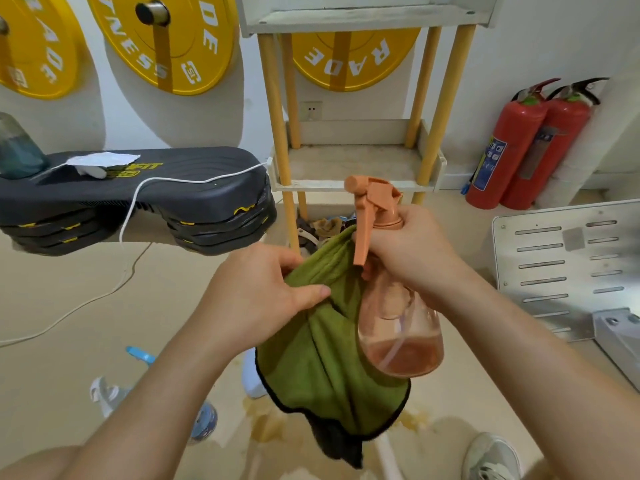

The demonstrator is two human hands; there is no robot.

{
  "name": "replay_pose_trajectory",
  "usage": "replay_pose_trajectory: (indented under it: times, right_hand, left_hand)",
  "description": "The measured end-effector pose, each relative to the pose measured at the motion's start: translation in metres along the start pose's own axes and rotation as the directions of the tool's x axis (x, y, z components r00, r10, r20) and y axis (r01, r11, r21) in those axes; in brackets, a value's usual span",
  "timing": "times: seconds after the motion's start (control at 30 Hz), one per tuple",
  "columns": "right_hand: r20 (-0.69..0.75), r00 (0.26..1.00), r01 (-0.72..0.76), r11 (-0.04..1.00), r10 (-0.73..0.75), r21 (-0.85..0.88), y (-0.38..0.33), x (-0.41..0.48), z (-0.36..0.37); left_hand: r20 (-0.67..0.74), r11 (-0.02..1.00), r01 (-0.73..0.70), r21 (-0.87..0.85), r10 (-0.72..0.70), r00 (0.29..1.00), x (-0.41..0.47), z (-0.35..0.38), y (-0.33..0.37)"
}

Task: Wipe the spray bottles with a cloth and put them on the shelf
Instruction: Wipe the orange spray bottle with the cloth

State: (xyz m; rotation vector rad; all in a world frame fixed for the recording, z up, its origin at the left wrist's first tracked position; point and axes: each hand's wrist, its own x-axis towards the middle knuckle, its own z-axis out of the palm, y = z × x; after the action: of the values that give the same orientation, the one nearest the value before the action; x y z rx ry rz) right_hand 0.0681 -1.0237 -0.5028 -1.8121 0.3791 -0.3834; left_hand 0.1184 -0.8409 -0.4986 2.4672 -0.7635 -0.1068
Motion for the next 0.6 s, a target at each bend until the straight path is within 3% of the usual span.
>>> replay_pose_trajectory:
  times: [0.1, 0.17, 0.2, 0.23, 0.3, 0.37, 0.4, 0.47, 0.53, 0.6]
  right_hand:
    - [-0.043, 0.999, -0.030, 0.999, 0.029, -0.021, -0.001, 0.001, -0.004]
    - [-0.037, 0.999, -0.016, 0.996, 0.013, -0.090, -0.003, 0.002, -0.006]
    - [-0.034, 0.999, -0.003, 0.987, -0.002, -0.162, -0.003, 0.002, -0.008]
    - [-0.035, 0.999, 0.015, 0.970, -0.024, -0.244, -0.003, 0.002, -0.008]
    - [-0.029, 0.997, 0.053, 0.925, -0.069, -0.377, 0.001, 0.002, -0.007]
    - [-0.034, 0.995, 0.069, 0.888, -0.095, -0.455, 0.004, 0.000, -0.002]
    - [-0.046, 0.994, 0.067, 0.870, -0.102, -0.488, 0.005, -0.001, 0.001]
    - [-0.070, 0.991, 0.058, 0.852, -0.110, -0.520, 0.005, -0.003, 0.008]
    - [-0.081, 0.990, 0.051, 0.836, -0.113, -0.547, 0.003, -0.004, 0.013]
    - [-0.056, 0.991, 0.067, 0.796, -0.125, -0.601, 0.001, -0.006, 0.015]
  left_hand:
    - [-0.009, 0.998, 0.009, -0.064, -0.010, 1.000, 0.004, -0.003, -0.014]
    - [0.135, 0.934, 0.017, -0.356, 0.034, 0.990, 0.002, -0.004, -0.015]
    - [0.180, 0.846, 0.046, -0.532, 0.060, 0.982, 0.000, -0.003, -0.012]
    - [0.184, 0.723, 0.085, -0.686, 0.059, 0.981, -0.002, -0.003, -0.008]
    - [0.200, 0.362, 0.166, -0.918, 0.058, 0.978, -0.002, -0.004, -0.001]
    - [0.231, -0.021, 0.236, -0.971, 0.140, 0.963, -0.002, -0.007, 0.001]
    - [0.222, -0.124, 0.248, -0.961, 0.190, 0.956, -0.002, -0.009, 0.001]
    - [0.162, -0.128, 0.191, -0.973, 0.209, 0.964, -0.002, -0.008, 0.003]
    - [0.088, 0.008, 0.088, -0.996, 0.146, 0.985, -0.004, -0.003, 0.007]
    - [-0.019, 0.204, -0.037, -0.978, 0.088, 0.996, -0.005, -0.001, 0.014]
